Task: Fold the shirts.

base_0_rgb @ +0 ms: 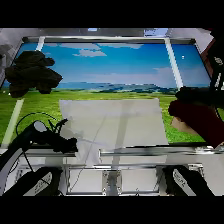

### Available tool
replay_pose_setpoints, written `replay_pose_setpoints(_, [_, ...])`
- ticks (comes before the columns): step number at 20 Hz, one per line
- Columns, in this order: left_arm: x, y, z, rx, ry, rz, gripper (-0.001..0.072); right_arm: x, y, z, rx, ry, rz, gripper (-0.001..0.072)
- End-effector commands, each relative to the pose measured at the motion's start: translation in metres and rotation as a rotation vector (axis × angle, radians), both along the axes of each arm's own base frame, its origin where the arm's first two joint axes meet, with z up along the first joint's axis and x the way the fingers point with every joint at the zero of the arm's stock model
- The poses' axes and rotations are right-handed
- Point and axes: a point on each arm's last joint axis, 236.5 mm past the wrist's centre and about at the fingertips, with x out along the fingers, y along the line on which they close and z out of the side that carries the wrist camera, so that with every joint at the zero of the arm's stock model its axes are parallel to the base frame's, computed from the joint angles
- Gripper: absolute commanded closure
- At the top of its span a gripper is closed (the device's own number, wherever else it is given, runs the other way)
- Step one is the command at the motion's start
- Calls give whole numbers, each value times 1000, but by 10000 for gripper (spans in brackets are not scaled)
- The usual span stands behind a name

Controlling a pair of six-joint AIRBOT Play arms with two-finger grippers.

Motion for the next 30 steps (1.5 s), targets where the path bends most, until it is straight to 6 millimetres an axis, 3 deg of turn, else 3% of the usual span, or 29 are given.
replay_pose_setpoints(1, [-2, -6, 0, -10, -16, -37, 694, -28, -7, -28, 4, 169, -57, 471])
replay_pose_setpoints(3, [-1, -6, 0, -11, -20, -40, 694, -80, -14, -79, -14, 435, -94, 475])
replay_pose_setpoints(5, [-1, -6, 0, -12, -21, -41, 694, -116, -5, -125, 30, 609, -119, 474])
replay_pose_setpoints(7, [-1, -6, 0, -13, -21, -40, 694, -131, 7, -164, 87, 674, -135, 460])
replay_pose_setpoints(9, [-1, -6, 0, -13, -22, -41, 694, -146, 10, -200, 114, 735, -196, 370])
replay_pose_setpoints(12, [-1, -6, 0, -13, -22, -42, 694, -166, 12, -232, 122, 819, -215, 359])
replay_pose_setpoints(14, [-1, -6, 0, -13, -22, -41, 694, -168, 11, -238, 117, 832, -214, 344])
replay_pose_setpoints(15, [-1, -6, 0, -13, -22, -41, 694, -166, 11, -239, 119, 825, -220, 249])
replay_pose_setpoints(16, [-1, -6, 0, -13, -22, -41, 694, -163, 11, -239, 146, 823, -238, 234])
replay_pose_setpoints(22, [-1, -6, 0, -13, -22, -41, 694, -159, -8, -234, 305, 811, -403, 234])
replay_pose_setpoints(26, [-1, -6, 0, -13, -22, -41, 694, -135, 2, -229, 427, 736, -420, 237])
replay_pose_setpoints(30, [-2, -6, 0, -14, -19, -42, 694, -147, 16, -239, 482, 850, -383, 237])
